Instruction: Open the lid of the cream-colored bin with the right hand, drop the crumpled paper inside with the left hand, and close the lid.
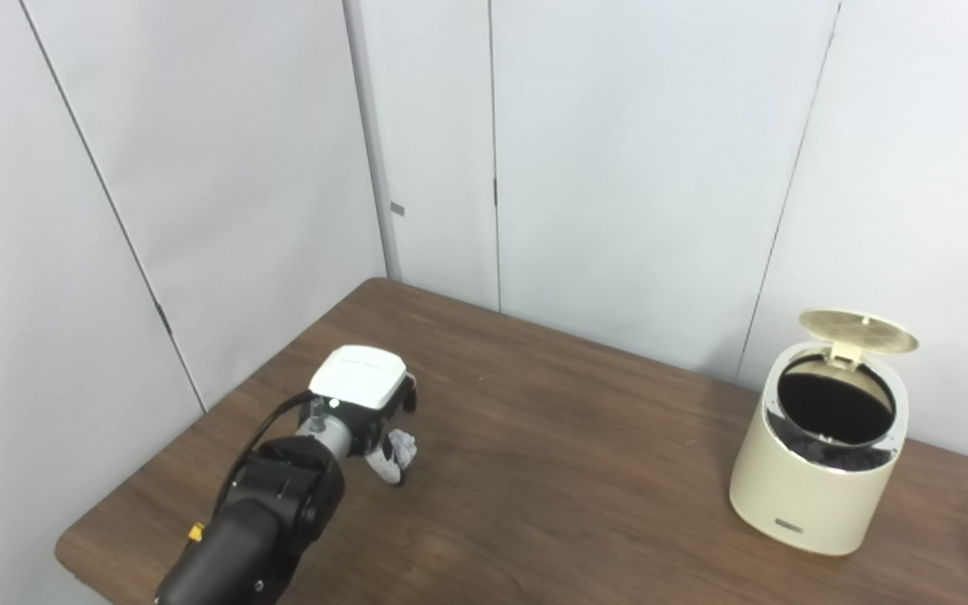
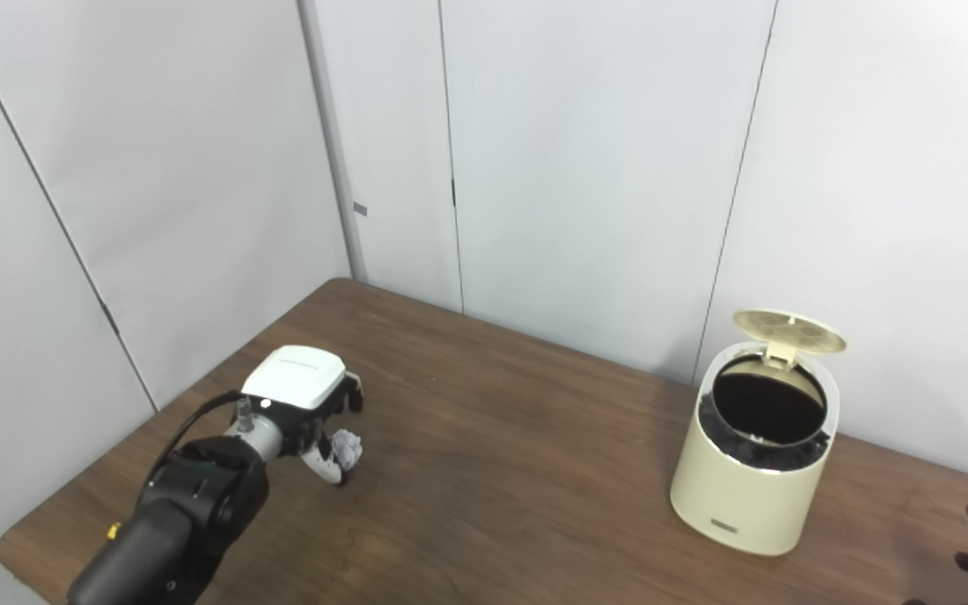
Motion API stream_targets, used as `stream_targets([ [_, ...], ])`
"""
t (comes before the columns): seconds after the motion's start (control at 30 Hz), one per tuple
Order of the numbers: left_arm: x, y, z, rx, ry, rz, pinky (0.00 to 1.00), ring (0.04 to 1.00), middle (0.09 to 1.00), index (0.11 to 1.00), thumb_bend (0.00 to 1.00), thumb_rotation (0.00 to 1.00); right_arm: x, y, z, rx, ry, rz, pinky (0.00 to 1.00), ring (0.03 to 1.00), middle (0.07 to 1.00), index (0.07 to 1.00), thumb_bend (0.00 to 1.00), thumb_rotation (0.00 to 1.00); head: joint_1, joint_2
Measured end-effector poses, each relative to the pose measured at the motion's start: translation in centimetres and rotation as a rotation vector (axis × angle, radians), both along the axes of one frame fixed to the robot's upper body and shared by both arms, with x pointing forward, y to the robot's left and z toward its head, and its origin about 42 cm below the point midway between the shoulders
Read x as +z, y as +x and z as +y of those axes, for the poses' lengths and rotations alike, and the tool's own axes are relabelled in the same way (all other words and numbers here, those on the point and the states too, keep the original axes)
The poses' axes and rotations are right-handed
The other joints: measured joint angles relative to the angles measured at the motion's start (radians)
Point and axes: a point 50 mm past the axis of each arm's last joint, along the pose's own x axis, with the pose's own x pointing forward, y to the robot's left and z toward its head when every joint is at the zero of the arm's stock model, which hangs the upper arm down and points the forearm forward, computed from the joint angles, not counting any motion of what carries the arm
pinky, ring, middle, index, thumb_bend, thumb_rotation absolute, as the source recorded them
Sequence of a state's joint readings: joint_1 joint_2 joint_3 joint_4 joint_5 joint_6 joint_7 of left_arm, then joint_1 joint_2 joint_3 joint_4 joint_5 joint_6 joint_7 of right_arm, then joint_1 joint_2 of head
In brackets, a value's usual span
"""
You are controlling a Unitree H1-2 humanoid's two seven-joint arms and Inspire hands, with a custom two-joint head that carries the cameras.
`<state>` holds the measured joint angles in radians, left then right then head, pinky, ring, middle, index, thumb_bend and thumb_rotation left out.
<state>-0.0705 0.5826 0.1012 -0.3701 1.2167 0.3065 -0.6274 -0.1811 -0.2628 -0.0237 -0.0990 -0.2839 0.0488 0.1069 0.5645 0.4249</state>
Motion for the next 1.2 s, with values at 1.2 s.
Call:
stream_targets([
  [1.2,-2.1,0.9,0.5,0.022,0.075,0.058,0.5,0.604,0.63,0.673,0.84,0.08,0.1,-0.8,0.0,-0.005,0.006,0.008,0.49,0.747,0.889,0.851,0.91,0.59,0.005,0.04],
])
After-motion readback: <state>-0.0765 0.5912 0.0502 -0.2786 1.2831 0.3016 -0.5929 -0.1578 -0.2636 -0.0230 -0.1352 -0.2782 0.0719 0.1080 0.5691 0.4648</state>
